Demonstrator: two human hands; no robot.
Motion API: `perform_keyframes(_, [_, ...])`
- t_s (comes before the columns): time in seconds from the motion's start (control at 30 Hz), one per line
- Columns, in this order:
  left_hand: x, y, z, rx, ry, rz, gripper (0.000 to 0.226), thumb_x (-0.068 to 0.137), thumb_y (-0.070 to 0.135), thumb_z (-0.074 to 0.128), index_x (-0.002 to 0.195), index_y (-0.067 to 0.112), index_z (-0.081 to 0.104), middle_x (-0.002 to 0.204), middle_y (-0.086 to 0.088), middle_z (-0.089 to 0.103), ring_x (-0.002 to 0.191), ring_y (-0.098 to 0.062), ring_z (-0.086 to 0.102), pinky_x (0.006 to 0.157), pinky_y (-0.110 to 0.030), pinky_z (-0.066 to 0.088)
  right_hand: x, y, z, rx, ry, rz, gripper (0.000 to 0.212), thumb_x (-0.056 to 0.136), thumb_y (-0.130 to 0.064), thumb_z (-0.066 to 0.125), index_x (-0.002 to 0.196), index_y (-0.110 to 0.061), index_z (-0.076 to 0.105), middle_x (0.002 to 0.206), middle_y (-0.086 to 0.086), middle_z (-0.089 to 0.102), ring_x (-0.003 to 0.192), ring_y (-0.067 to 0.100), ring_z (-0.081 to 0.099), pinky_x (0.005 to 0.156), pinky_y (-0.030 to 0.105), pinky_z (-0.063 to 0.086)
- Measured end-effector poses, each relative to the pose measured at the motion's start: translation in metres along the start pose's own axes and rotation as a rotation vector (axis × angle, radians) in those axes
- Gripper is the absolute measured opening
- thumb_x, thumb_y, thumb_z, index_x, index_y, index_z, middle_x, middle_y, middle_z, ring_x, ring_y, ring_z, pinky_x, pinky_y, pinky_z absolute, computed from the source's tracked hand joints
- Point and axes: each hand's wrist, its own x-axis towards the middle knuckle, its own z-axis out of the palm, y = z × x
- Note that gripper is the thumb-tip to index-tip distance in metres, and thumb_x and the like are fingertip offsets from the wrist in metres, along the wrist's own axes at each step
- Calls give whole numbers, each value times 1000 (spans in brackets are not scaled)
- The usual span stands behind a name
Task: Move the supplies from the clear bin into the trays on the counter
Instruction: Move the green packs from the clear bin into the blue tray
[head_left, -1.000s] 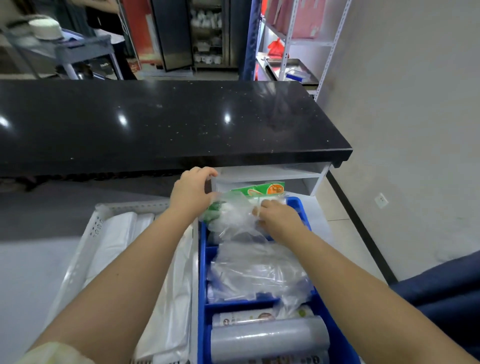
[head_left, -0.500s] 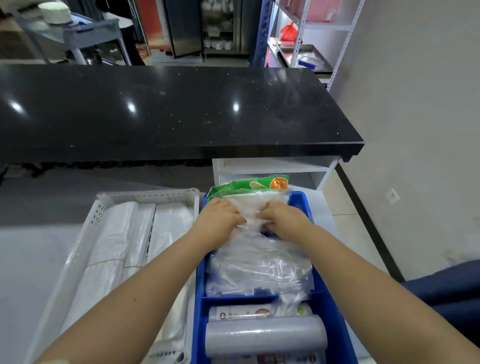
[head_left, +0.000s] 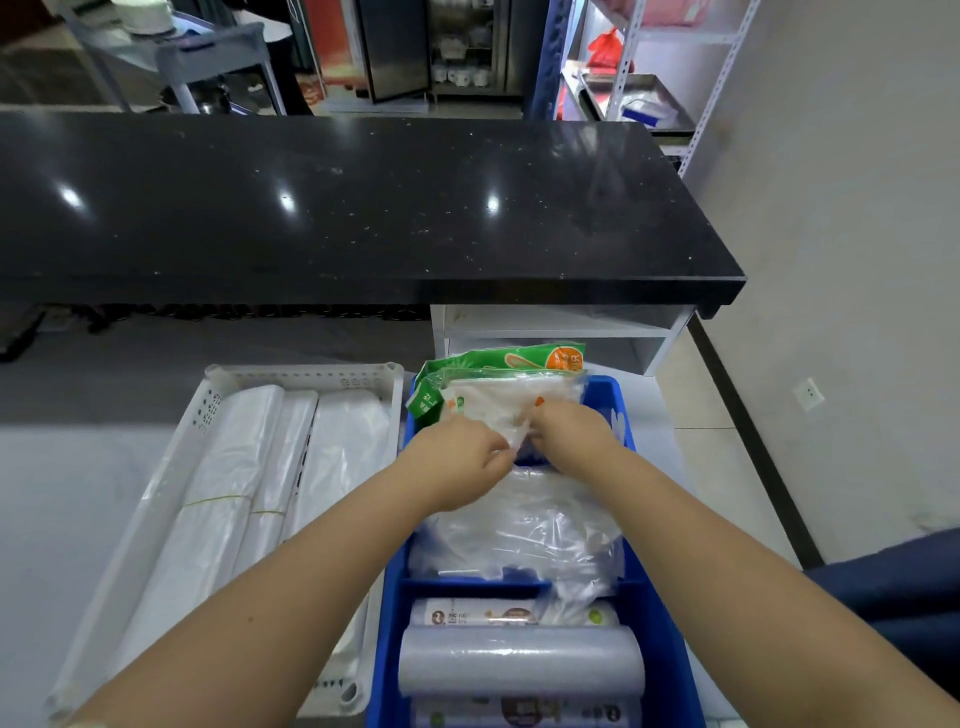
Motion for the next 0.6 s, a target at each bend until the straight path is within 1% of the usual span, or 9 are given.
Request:
perform_keyframes(0.03, [2, -4, 4, 38, -32, -20, 33, 94, 33, 37, 80, 17, 62, 81, -2, 64, 77, -23, 57, 71, -43, 52, -3, 7, 4, 8, 64, -64, 27, 89, -21, 56, 115, -22, 59, 113, 3, 62, 97, 27, 60, 77, 34, 48])
perform_keyframes(0.07, [3, -8, 7, 55, -47, -27, 34, 94, 34, 35, 84, 18, 64, 84, -1, 65, 79, -22, 57, 72, -43, 52, -6, 13, 6, 43, 118, -118, 28, 89, -19, 55, 116, -26, 56, 116, 1, 60, 96, 26, 58, 76, 34, 48])
perform_keyframes(0.17, [4, -17, 18, 29, -93, -41, 42, 91, 37, 30, 99, 19, 67, 97, -4, 68, 87, -21, 60, 76, -42, 52, -9, 27, 13, 118, 167, -233, 18, 85, -19, 59, 95, -31, 48, 103, -5, 57, 86, 21, 56, 64, 30, 40])
perform_keyframes(0.23, [5, -17, 24, -6, -142, -78, 45, 89, 39, 28, 102, 19, 66, 103, -6, 68, 93, -24, 60, 80, -43, 51, -9, 32, 18, 133, 117, -268, 11, 86, -23, 60, 90, -32, 56, 98, -8, 59, 91, 20, 57, 73, 36, 44])
perform_keyframes(0.3, [6, -18, 29, -33, -173, -123, 45, 93, 39, 29, 111, 22, 66, 113, -4, 66, 100, -23, 58, 87, -40, 49, -11, 37, 23, 183, 42, -236, 18, 89, -22, 55, 101, -30, 66, 109, -7, 64, 99, 18, 57, 87, 40, 45])
perform_keyframes(0.37, [10, -21, 30, -51, -188, -155, 45, 97, 41, 28, 113, 21, 66, 116, -4, 65, 102, -22, 57, 90, -39, 47, -12, 42, 24, 267, -38, -168, 25, 90, -23, 50, 109, -29, 67, 115, -9, 63, 98, 13, 55, 89, 35, 44])
perform_keyframes(0.43, [9, -22, 29, -61, -160, -158, 48, 97, 42, 27, 111, 20, 67, 115, -5, 65, 104, -22, 58, 91, -38, 47, -12, 44, 22, 313, -113, -143, 23, 91, -31, 49, 102, -28, 68, 109, -8, 65, 92, 13, 56, 82, 32, 46])
perform_keyframes(0.5, [6, -24, 27, -82, -44, -124, 49, 95, 43, 26, 113, 21, 67, 117, -1, 66, 106, -20, 58, 91, -38, 48, -13, 44, 22, 324, -168, -133, 26, 92, -39, 46, 95, -26, 68, 100, -5, 66, 89, 15, 57, 76, 32, 45])
perform_keyframes(0.6, [1, -29, 24, -118, 42, -113, 56, 88, 45, 22, 105, 19, 68, 110, -1, 68, 103, -21, 60, 86, -40, 51, -15, 44, 24, 348, -183, -107, 39, 96, -52, 37, 102, -28, 66, 111, -3, 64, 94, 14, 54, 84, 33, 42])
